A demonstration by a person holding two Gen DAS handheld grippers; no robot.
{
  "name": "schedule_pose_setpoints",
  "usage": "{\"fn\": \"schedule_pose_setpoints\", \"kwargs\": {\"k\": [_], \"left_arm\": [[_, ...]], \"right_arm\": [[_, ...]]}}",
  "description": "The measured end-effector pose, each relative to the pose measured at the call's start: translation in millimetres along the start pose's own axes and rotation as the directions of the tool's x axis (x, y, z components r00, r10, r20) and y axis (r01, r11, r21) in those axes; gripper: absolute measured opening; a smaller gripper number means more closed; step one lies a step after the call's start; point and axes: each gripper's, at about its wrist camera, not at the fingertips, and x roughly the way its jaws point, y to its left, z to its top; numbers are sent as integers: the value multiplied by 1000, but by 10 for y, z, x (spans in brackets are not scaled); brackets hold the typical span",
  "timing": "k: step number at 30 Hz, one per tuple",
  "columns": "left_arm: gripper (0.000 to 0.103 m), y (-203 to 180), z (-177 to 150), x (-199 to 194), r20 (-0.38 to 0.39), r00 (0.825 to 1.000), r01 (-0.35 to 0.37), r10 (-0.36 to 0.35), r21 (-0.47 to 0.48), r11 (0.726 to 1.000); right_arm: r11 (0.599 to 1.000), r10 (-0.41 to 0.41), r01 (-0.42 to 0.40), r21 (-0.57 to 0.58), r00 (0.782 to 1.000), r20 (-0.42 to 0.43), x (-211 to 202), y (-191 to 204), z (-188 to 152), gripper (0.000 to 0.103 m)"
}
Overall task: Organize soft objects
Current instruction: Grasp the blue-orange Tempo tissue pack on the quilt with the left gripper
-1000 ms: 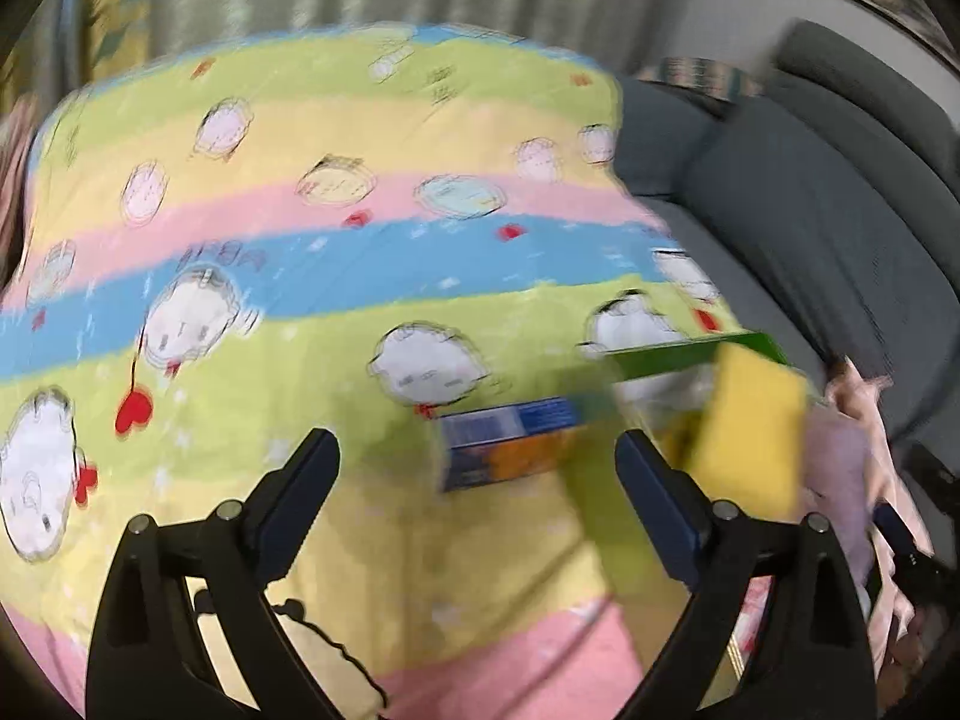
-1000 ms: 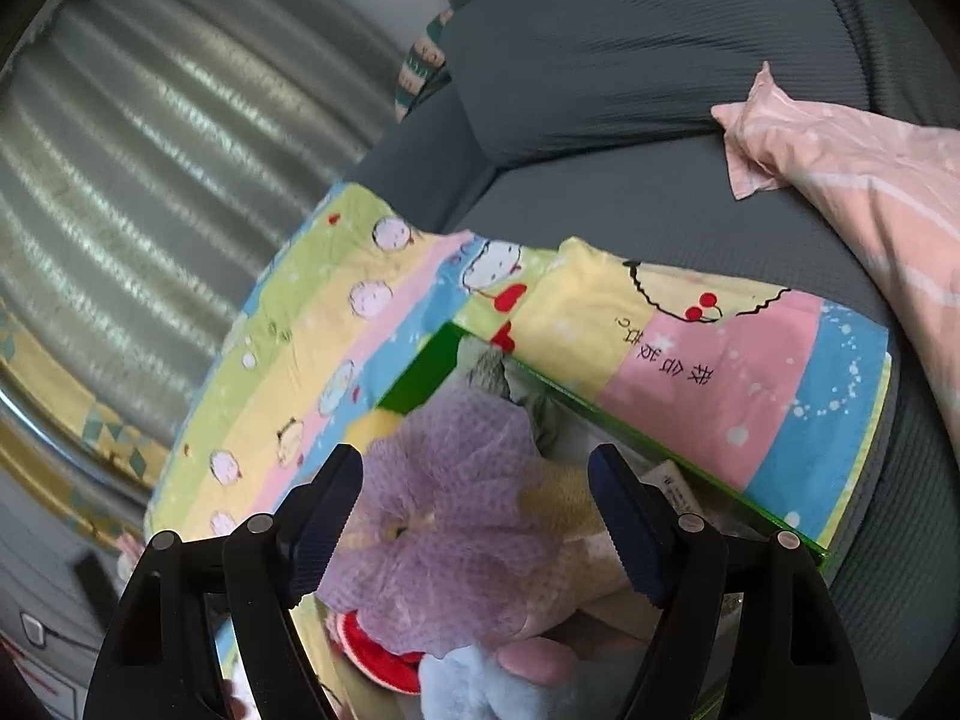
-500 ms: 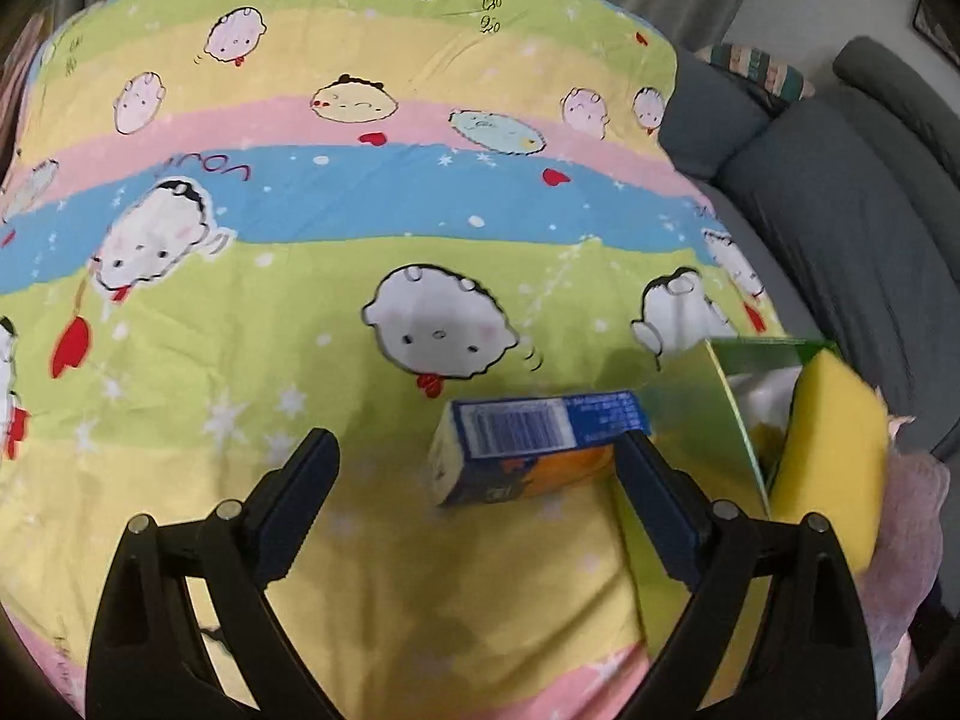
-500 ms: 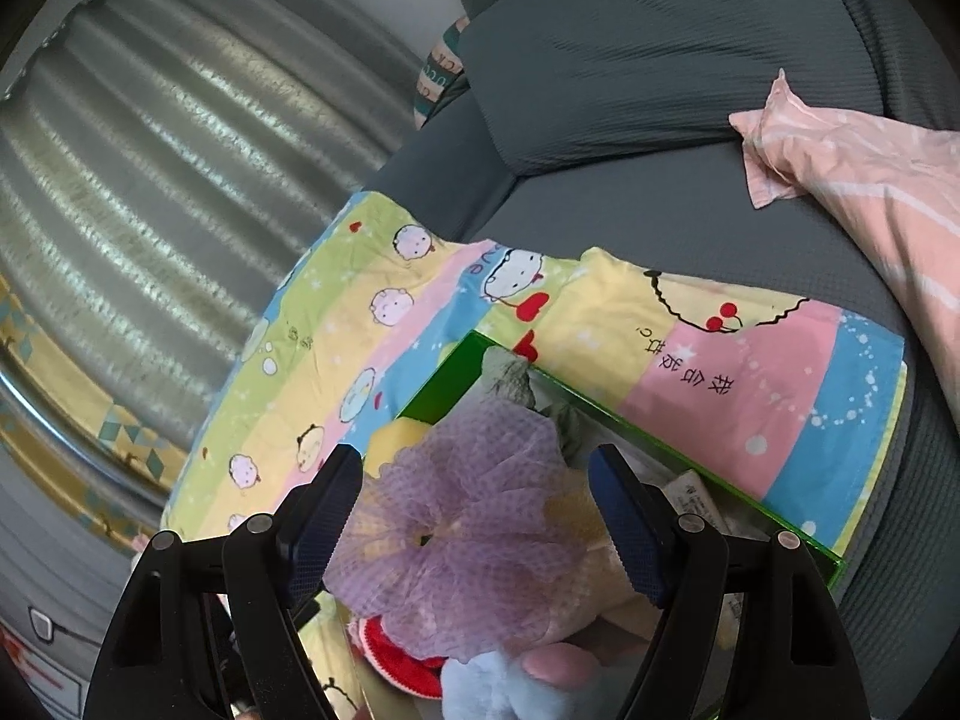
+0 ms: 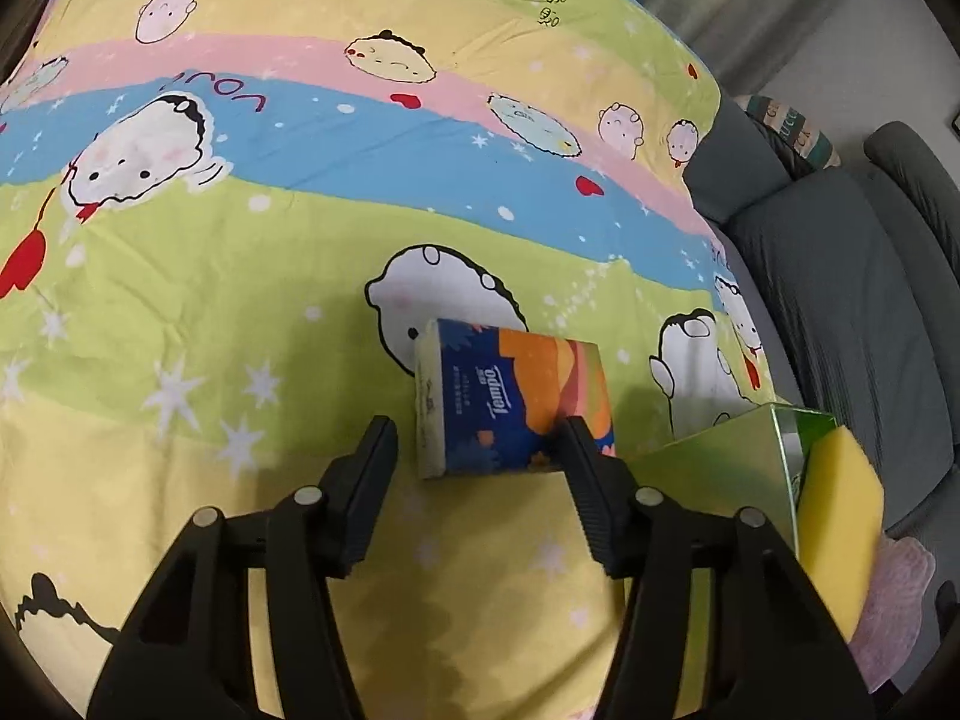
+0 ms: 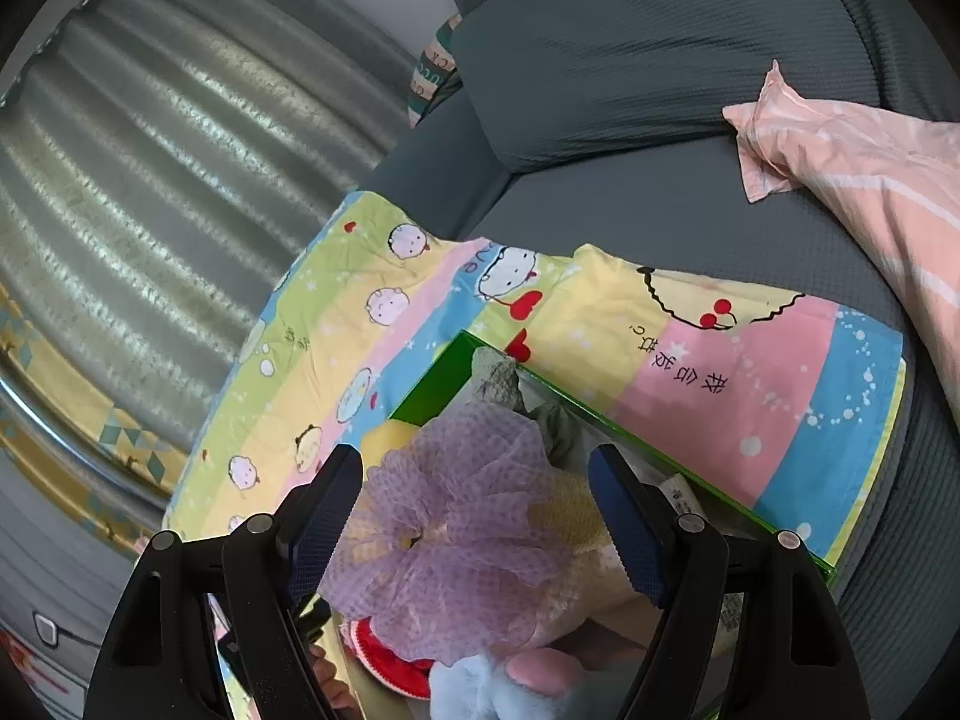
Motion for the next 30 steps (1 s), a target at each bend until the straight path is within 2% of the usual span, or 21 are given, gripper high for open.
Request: {"fn": "schedule_pose_setpoints", "kwargs": {"k": [4,7,12,23,25,30], "left_arm": [[66,-62,-20,12,-2,1000,-8,8,15,1000],[76,-87,-18,14,-9,1000,4,-4,19,1000],[80,-55,7,46,-14,1000,20,-21,-25,999],[85,-162,58,124,-29,1000,8,-8,-7,1000],[85,-198,52,148,-24,1000,-15,15,11,1000],[82,-350,-4,230,-10,992,-120,123,125,985]], "right_arm": [[1000,2,-2,-1,1000,0,5,9,-2,79],[1000,6,-6,-7,1000,-7,13,28,-3,79],[1000,-2,2,-9,1000,-4,13,36,-2,79],[1000,-5,5,-5,1000,-7,11,33,-14,79],[1000,-10,10,1,1000,-7,4,31,-25,79],[1000,-8,8,4,1000,-8,-3,31,-46,79]]}}
